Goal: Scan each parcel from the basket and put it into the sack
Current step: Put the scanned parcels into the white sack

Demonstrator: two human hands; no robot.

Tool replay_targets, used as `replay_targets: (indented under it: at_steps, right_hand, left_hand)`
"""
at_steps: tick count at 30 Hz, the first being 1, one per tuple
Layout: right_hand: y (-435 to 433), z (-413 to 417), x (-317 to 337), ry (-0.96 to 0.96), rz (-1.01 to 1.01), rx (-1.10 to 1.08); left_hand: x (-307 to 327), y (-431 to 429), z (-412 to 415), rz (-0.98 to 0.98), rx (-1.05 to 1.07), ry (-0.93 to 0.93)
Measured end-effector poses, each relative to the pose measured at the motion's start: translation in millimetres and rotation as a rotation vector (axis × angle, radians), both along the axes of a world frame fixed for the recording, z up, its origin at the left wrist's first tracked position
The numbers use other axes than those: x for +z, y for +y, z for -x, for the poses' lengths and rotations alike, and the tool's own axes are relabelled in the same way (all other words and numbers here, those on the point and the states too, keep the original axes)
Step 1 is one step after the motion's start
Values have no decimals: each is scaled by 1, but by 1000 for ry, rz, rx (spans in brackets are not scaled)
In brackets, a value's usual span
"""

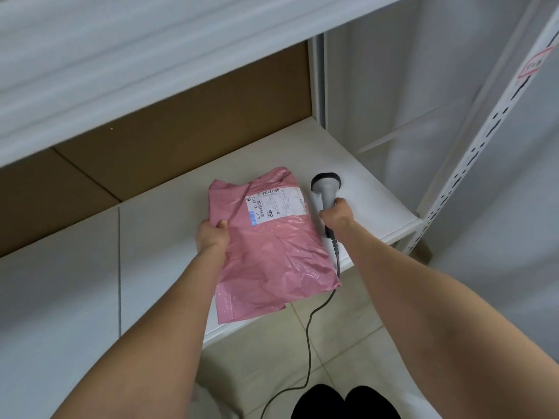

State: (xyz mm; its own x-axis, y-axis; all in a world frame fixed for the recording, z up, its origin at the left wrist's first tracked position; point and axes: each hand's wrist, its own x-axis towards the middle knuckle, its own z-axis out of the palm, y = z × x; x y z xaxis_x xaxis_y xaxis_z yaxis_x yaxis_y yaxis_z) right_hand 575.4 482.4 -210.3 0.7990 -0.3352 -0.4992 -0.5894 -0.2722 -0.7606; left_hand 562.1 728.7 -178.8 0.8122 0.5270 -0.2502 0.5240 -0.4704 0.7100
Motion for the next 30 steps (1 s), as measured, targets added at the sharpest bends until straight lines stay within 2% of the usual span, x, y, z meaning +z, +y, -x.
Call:
replay_targets:
  at_steps: [9, 21, 30]
  right_hand:
    - [-33, 65, 57, -28, -107, -184]
    - [-108, 181, 198, 106, -14, -330]
    - [-146, 250, 280, 63, -44, -424]
  left_hand:
    - [71, -46, 32, -47, -95, 61]
    - [197, -137, 116, -67, -256, 193]
    - [264, -190, 168, -49, -424, 173]
